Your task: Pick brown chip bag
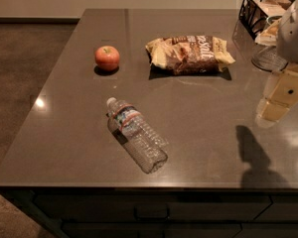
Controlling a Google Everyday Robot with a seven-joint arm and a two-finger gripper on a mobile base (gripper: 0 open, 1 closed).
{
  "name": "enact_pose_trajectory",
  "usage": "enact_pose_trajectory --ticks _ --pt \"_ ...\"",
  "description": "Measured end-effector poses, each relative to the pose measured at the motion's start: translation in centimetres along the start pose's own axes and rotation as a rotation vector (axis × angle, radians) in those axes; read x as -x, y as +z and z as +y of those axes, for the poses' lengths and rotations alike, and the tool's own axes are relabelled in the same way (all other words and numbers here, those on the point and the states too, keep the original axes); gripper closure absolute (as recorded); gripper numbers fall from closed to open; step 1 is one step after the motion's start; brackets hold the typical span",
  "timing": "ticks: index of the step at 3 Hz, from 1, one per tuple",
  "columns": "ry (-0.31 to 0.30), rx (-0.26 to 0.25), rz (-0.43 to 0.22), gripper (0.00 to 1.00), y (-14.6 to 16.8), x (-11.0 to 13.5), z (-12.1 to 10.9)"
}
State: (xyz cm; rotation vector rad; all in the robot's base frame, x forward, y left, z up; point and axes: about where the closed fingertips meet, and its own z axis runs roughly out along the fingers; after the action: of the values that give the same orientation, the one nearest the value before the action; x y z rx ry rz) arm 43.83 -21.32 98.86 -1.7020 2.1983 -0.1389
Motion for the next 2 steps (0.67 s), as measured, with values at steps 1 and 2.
enact_pose_trajectory --ticks 1,2 --pt "0.0 -0.005 -0.002 0.0 0.1 0.2 -0.4" --pt "-0.002 -0.025 -0.016 0.0 0.8 1.5 -2.9"
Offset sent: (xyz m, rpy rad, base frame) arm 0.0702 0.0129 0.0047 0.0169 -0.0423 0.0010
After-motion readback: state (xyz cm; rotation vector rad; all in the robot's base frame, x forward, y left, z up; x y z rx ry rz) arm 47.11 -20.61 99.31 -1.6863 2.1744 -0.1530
